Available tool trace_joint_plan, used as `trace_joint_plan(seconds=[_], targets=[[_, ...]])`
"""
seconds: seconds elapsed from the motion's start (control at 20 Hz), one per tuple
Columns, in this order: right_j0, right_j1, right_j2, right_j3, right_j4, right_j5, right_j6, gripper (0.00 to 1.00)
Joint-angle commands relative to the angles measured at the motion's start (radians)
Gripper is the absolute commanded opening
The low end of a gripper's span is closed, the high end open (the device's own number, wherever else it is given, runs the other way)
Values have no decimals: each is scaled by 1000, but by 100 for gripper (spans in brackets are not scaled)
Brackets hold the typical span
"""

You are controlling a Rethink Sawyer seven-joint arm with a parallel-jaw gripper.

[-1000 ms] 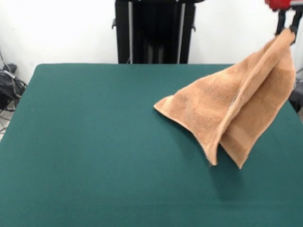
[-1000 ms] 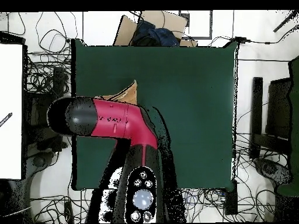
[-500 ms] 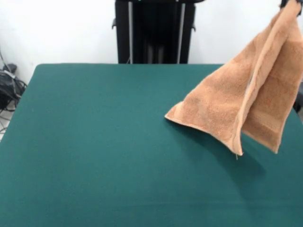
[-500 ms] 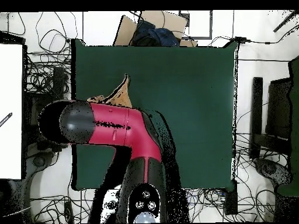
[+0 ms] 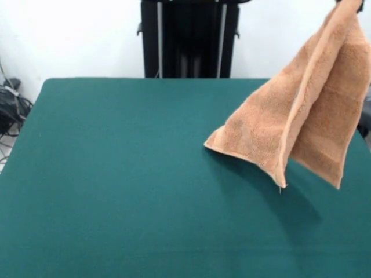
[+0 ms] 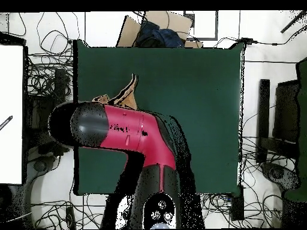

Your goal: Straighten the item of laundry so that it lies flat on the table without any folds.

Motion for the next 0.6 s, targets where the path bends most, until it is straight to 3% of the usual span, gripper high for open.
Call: trace_joint_plan(seconds=[0.05, 0.6], targets=[[-41, -11, 84, 168, 44, -28, 63, 0], [-131, -20, 96, 250, 48, -73, 4, 0]])
